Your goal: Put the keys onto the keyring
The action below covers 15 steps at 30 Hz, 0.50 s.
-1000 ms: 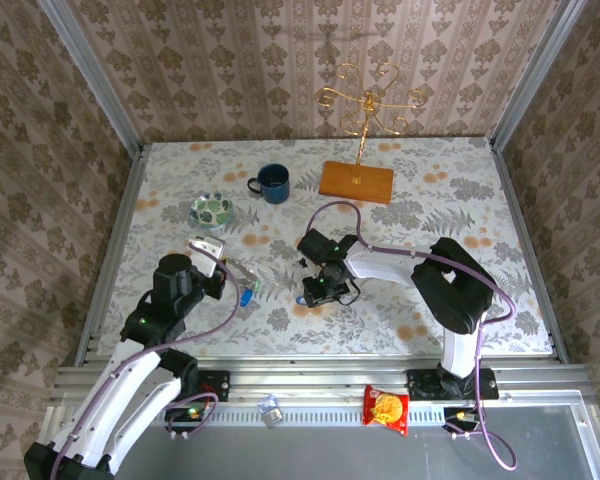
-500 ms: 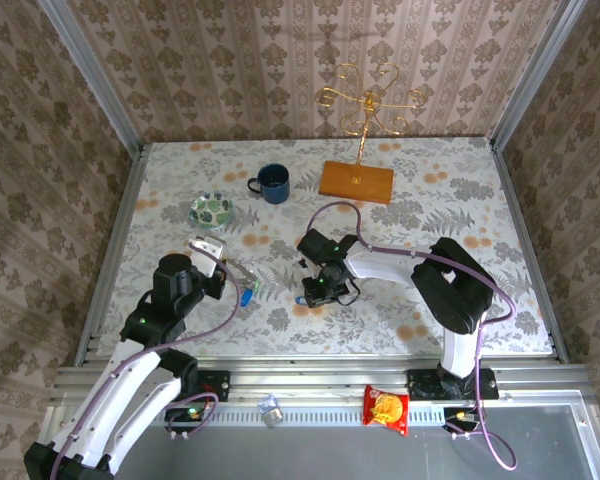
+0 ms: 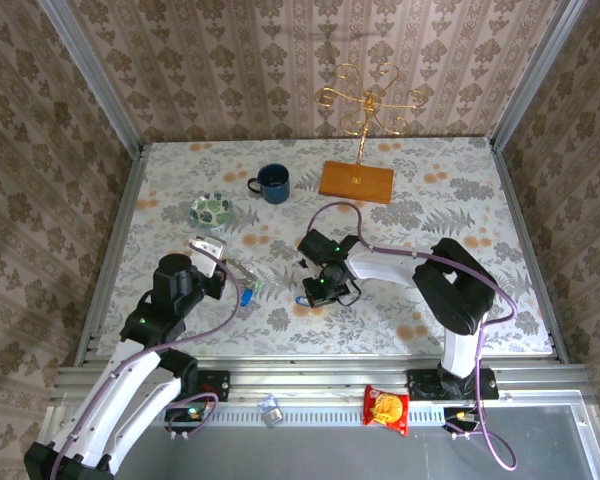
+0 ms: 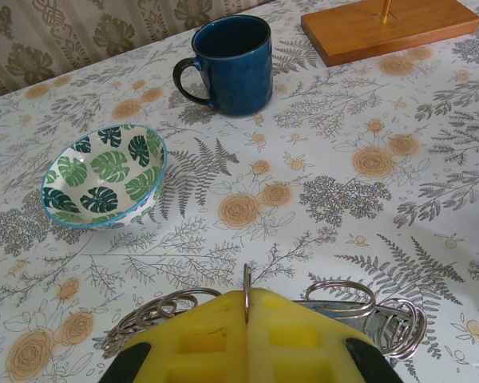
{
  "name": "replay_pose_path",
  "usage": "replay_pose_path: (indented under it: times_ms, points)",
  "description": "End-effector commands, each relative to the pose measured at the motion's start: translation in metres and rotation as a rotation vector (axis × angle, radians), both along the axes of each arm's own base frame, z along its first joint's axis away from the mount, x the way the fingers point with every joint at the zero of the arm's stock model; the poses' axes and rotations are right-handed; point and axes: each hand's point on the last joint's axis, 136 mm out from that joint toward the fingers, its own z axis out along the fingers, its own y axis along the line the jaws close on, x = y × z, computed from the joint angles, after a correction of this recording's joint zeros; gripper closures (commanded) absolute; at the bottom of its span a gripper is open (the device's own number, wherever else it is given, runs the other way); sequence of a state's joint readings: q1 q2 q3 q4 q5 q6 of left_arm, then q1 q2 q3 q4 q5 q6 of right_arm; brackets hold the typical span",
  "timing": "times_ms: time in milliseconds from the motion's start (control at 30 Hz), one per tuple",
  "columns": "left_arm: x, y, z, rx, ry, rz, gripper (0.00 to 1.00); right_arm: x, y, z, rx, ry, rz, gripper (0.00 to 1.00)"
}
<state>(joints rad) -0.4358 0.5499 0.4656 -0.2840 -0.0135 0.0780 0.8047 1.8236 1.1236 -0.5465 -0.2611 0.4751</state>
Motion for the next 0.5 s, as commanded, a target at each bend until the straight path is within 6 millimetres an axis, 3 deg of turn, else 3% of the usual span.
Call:
replay_pose_path:
  times_ms: [0,267,467]
  points:
    - [0.002,-0.006,0.021,-0.012,-0.058,-0.036,1.0,0.014,-0.007,0.031,0.046,-0.156,-0.018,1.0]
    - [-0.002,-0.026,0.039,-0.018,-0.098,-0.163,1.0,0.038,-0.018,0.113,0.259,-0.514,-0.071,1.0]
    - [-0.007,-0.05,0.051,-0.068,-0.098,-0.29,1.0,0.034,-0.018,0.147,0.411,-0.584,0.015,1.0]
